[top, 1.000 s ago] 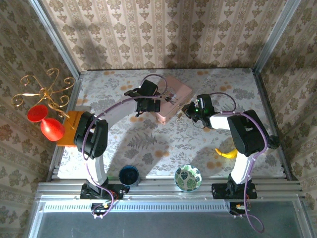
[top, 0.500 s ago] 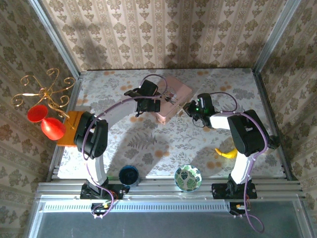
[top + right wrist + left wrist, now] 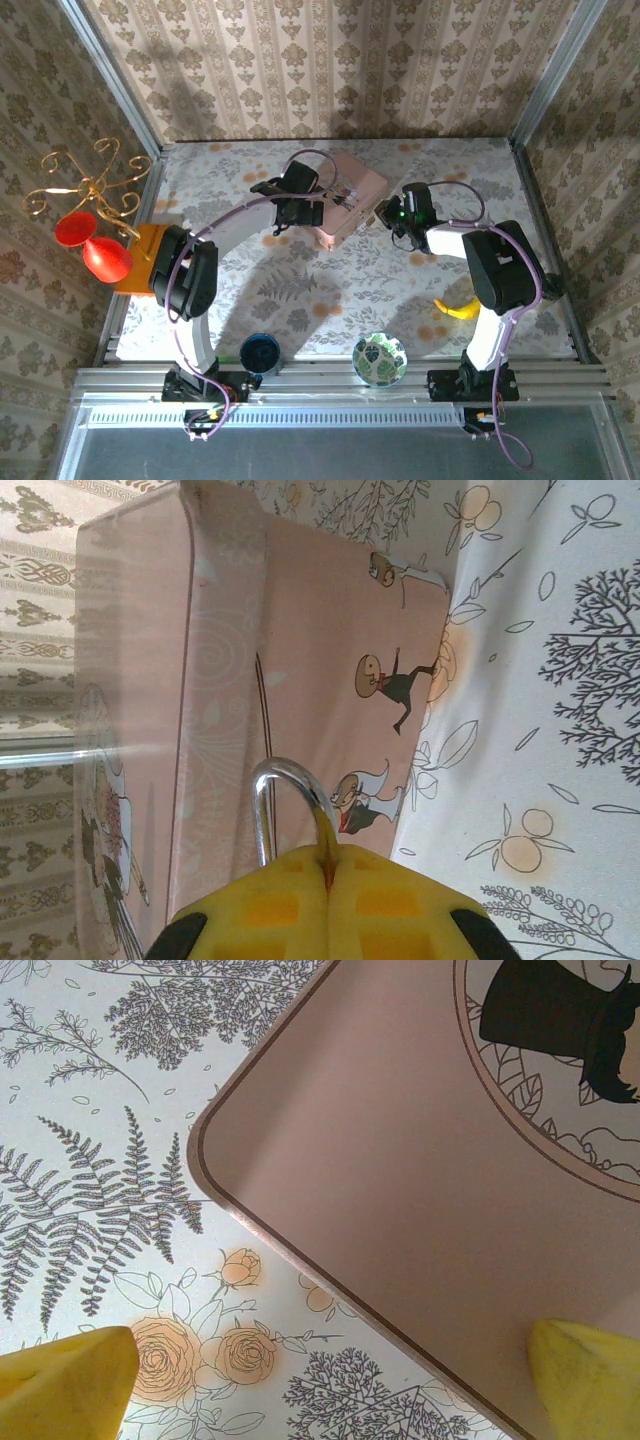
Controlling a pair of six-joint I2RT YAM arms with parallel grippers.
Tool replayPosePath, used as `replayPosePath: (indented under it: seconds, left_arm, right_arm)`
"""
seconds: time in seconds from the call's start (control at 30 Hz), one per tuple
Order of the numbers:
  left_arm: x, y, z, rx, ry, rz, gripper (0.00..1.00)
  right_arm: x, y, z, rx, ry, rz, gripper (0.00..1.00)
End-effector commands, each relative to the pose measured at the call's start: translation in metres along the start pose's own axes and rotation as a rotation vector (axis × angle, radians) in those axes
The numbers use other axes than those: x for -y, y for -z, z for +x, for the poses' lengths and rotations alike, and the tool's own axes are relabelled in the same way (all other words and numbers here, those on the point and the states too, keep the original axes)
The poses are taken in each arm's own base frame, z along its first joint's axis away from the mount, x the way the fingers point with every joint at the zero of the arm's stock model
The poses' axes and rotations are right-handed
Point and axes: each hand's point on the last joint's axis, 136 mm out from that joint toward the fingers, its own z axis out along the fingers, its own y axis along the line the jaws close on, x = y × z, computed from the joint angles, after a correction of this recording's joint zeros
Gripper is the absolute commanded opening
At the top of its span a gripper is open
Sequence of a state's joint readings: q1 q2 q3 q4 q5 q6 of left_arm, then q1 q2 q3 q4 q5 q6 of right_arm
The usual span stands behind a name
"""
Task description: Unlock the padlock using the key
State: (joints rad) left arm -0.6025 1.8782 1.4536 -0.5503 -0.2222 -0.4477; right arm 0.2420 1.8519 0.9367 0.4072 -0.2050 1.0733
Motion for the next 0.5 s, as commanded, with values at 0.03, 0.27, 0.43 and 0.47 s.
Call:
replayPosePath:
  seconds: [0.03,0.27,0.43,0.47]
  left_arm:
    - [-0.029,-0.004,0.027,-0.111,-0.037,-0.102,1.00]
    - [-0.030,-0.002,0.026,-0.105,-0.036,-0.104,1.00]
    - [-0.030,-0.001,0.025,-0.101,-0.034,-0.102,1.00]
    - [-0.030,-0.001,0.025,-0.101,-0.033,-0.104,1.00]
  right_arm:
    - [-0.010,0.006,-0.016,0.040,0.022,-0.016,0.00]
    - [-0.008,0.015,-0.014,-0.027,0.093,-0.037,0.00]
    - [0.004,0.026,-0.015,-0.075,0.127,-0.034,0.00]
    - [0.006,0.029,-0.015,-0.082,0.134,-0.038,0.00]
